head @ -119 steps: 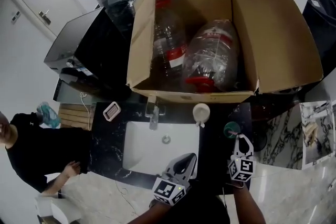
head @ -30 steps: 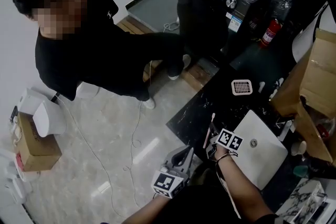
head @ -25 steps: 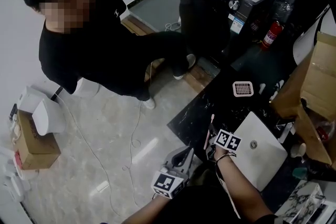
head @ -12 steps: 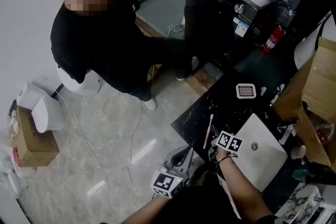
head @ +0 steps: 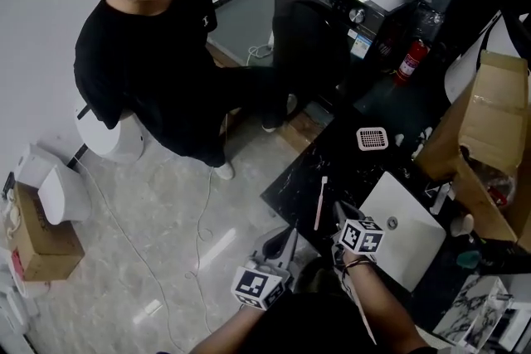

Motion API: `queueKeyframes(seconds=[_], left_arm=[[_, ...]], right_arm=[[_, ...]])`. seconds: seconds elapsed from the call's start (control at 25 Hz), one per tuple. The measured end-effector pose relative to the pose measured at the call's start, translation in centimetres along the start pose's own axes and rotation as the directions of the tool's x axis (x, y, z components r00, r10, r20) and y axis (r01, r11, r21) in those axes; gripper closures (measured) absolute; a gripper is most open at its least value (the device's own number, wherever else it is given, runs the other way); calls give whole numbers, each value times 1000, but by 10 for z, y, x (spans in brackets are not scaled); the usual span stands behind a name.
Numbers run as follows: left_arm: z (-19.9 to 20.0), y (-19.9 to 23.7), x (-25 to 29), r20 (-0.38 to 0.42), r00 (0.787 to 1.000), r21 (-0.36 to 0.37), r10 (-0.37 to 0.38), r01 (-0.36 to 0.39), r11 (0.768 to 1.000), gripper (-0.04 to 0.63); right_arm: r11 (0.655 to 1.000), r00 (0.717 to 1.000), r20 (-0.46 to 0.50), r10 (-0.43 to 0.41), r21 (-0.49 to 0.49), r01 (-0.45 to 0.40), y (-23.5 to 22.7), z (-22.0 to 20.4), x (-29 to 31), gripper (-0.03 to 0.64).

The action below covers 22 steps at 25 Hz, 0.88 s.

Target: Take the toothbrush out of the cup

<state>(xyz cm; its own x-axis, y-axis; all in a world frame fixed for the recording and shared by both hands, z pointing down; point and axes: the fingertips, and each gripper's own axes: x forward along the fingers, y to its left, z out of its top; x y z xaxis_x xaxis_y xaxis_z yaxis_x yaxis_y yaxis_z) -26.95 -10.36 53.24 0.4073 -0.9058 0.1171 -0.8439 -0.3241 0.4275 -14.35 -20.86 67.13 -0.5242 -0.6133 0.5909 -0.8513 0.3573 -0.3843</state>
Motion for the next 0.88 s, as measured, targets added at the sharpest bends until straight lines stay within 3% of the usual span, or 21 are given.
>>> queueKeyframes(seconds=[0.2,0.6,0.88], left_arm=[[0,-6,2,-14,998,-41,-57,56,998,571],[-3,-73,49,-49,970,2,-239,240,971,571],[-31,-173,78,-119,918,31,-379,385,922,571]], right_arm=[[999,994,111,-22,-34,26,20,25,-61,603],[974,942,290,-167,-98,203,-1,44,-191,603],[948,874,388,-294,0,319,-68,38,-278,603]])
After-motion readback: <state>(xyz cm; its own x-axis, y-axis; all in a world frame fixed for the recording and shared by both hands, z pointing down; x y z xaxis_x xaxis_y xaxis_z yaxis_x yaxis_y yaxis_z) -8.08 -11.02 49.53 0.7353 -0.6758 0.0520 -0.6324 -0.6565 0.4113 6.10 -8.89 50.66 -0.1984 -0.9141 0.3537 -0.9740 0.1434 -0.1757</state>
